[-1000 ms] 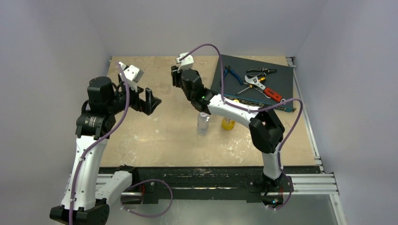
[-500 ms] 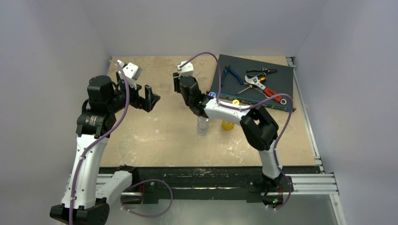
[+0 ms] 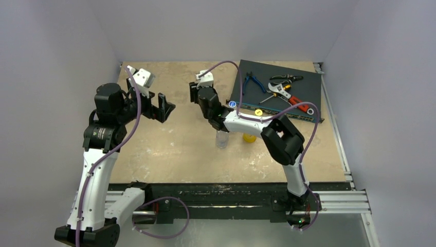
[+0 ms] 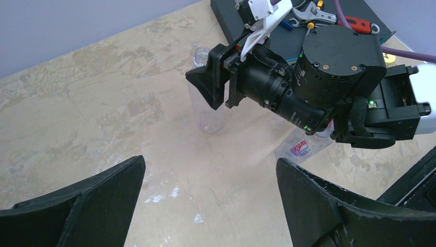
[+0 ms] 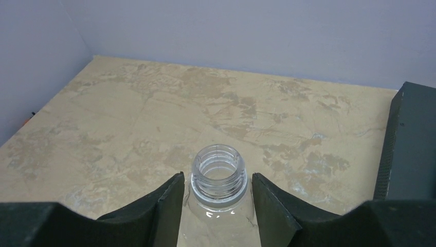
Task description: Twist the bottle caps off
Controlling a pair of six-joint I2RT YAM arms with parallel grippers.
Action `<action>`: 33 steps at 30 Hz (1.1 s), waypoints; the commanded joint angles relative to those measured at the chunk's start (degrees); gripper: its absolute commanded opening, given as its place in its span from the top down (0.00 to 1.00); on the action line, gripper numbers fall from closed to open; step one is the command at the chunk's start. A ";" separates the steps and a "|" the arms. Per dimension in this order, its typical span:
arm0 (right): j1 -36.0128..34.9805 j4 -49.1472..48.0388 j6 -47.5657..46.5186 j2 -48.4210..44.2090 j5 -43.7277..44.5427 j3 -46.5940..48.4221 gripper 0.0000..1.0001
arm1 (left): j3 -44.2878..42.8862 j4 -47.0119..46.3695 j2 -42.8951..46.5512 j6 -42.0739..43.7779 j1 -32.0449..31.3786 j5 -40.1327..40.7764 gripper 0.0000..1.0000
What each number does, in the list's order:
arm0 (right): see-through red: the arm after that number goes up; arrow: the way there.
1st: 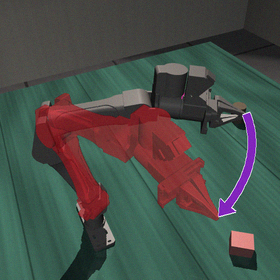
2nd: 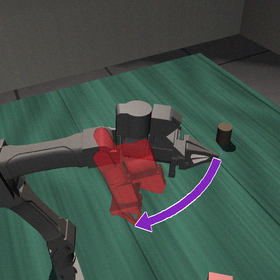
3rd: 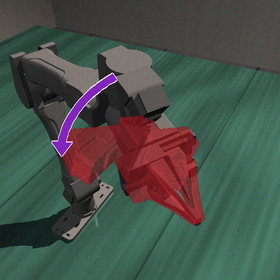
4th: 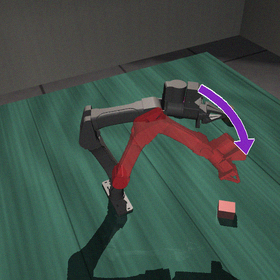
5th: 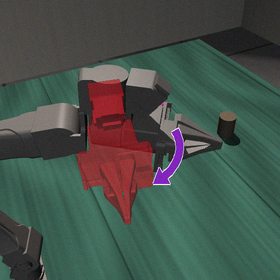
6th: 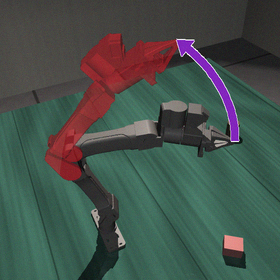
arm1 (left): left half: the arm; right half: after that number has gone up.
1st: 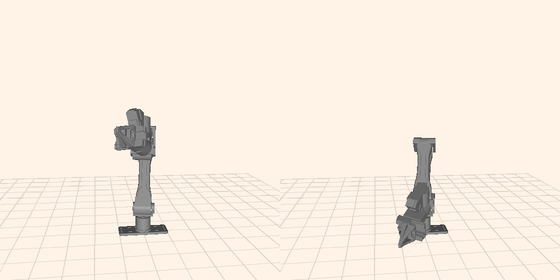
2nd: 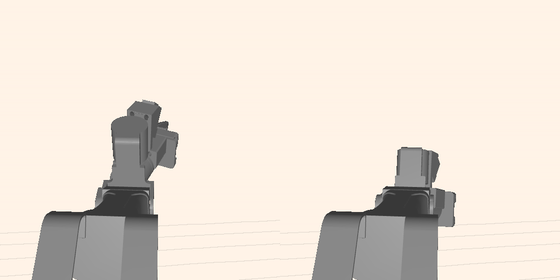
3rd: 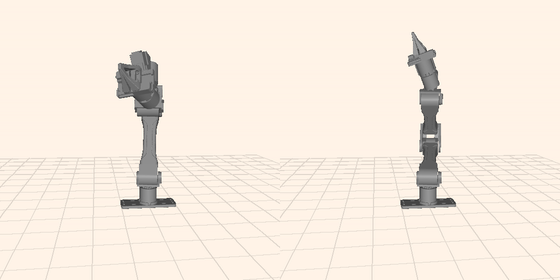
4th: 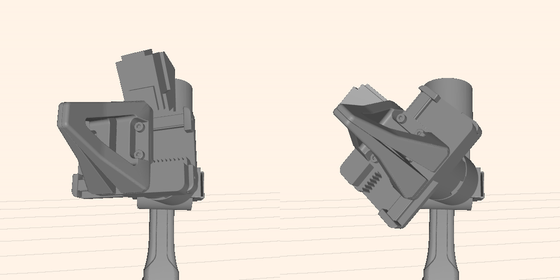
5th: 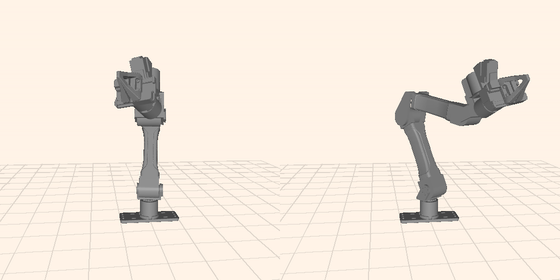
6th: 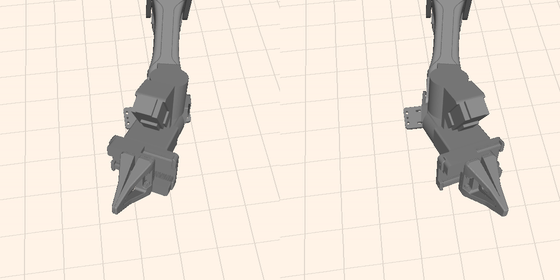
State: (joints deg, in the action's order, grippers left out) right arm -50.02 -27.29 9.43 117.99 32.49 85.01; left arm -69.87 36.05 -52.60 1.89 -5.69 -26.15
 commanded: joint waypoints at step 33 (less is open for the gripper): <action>-0.08 4.96 -4.20 -6.41 -2.89 1.88 0.28 | -0.03 -3.48 1.46 -2.93 -0.09 -3.54 0.00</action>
State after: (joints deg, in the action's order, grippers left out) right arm -50.02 -22.52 6.35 115.42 30.35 84.60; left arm -69.84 34.81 -51.13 -0.40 -5.69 -28.36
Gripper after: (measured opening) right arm 0.715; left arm 0.996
